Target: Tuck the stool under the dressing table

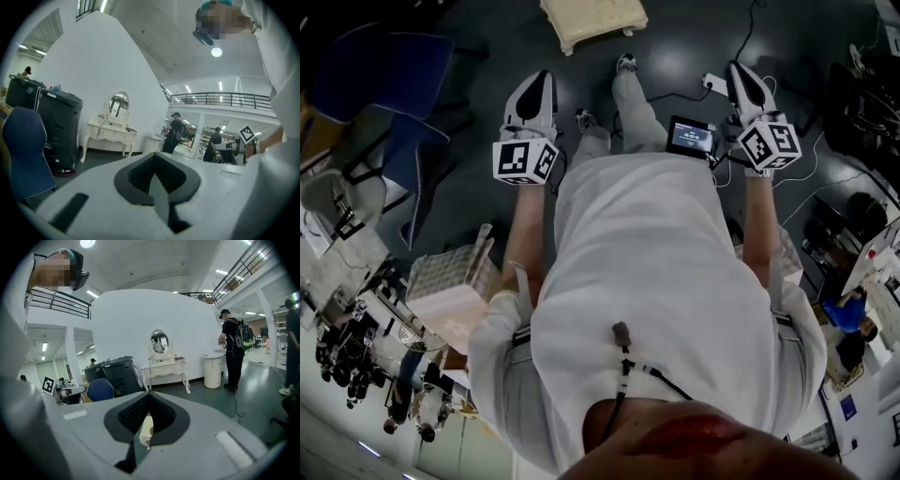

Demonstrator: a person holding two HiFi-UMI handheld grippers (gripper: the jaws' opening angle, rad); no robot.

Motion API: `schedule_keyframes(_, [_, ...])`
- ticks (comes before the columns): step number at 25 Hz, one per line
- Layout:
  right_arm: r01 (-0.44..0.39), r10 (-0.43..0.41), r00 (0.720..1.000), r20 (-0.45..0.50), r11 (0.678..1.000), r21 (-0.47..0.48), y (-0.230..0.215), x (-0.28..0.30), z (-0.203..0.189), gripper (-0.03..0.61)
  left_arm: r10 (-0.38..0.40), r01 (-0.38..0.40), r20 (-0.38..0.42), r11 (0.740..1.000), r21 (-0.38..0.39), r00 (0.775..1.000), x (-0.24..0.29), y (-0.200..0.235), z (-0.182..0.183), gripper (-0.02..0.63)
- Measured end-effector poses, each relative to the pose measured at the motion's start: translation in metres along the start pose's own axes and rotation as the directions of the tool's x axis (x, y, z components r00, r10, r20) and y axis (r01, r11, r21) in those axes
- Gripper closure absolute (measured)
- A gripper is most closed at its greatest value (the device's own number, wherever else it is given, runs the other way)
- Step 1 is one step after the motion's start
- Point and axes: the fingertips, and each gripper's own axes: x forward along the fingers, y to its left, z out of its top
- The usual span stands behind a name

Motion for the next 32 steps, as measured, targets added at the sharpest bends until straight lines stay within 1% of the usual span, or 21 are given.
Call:
schedule_keyframes(3, [-0.039,0.039,0.999,-0.026,0.999,0.017,-0.021,0.038,0.001,0.571,0.035,-0.035,0.004,0.999,-0.008,0.999,0.025,0.007,-0.001,0.606])
schedule_keyframes(5, [-0.084,0.085,0.996,-0.04,0.996,0.021,-0.036,0.067,0.004,0.571,0.072,-0.072,-0.008,0.997,-0.014,0.997,0.043,0.013,-0.005,0.606])
schedule_keyframes(8, [-0.164,0.165,0.984,-0.071,0.986,0.023,-0.069,0.116,0.005,0.571,0.134,-0.134,-0.047,0.991,0.004,0.99,0.08,0.018,-0.016,0.606])
schedule_keyframes(11, [-0.228,0.227,0.968,-0.11,0.974,0.006,-0.101,0.16,0.001,0.571,0.177,-0.176,-0.077,0.984,0.012,0.981,0.116,0.025,-0.03,0.604])
schedule_keyframes(13, [-0.254,0.249,0.958,-0.141,0.967,-0.013,-0.121,0.185,-0.005,0.571,0.207,-0.208,-0.091,0.978,0.008,0.974,0.133,0.033,-0.042,0.589])
schedule_keyframes(16, [-0.253,0.239,0.95,-0.2,0.966,-0.05,-0.154,0.223,-0.027,0.571,0.27,-0.271,-0.115,0.963,0.002,0.956,0.156,0.055,-0.066,0.57])
schedule_keyframes(18, [-0.262,0.235,0.939,-0.252,0.962,-0.079,-0.172,0.252,-0.051,0.571,0.291,-0.293,-0.146,0.956,0.008,0.946,0.171,0.074,-0.087,0.566])
schedule_keyframes(21, [-0.253,0.211,0.92,-0.33,0.963,-0.088,-0.204,0.288,-0.101,0.571,0.28,-0.286,-0.23,0.958,0.009,0.932,0.189,0.094,-0.136,0.56])
schedule_keyframes(23, [-0.212,0.18,0.919,-0.35,0.976,-0.054,-0.224,0.312,-0.135,0.571,0.261,-0.27,-0.282,0.963,0.008,0.923,0.203,0.109,-0.175,0.556])
schedule_keyframes(25, [-0.165,0.155,0.926,-0.345,0.986,0.001,-0.234,0.336,-0.165,0.571,0.243,-0.256,-0.323,0.967,0.001,0.915,0.22,0.127,-0.213,0.551])
schedule_keyframes(28, [-0.124,0.136,0.926,-0.351,0.991,0.055,-0.228,0.365,-0.215,0.571,0.246,-0.277,-0.355,0.96,-0.039,0.902,0.24,0.16,-0.262,0.538])
schedule_keyframes(30, [-0.13,0.142,0.909,-0.391,0.99,0.058,-0.217,0.378,-0.258,0.571,0.263,-0.31,-0.369,0.948,-0.075,0.892,0.247,0.181,-0.295,0.531])
schedule_keyframes(32, [-0.152,0.155,0.883,-0.443,0.988,0.042,-0.204,0.388,-0.303,0.571,0.27,-0.334,-0.395,0.937,-0.103,0.878,0.25,0.198,-0.332,0.521])
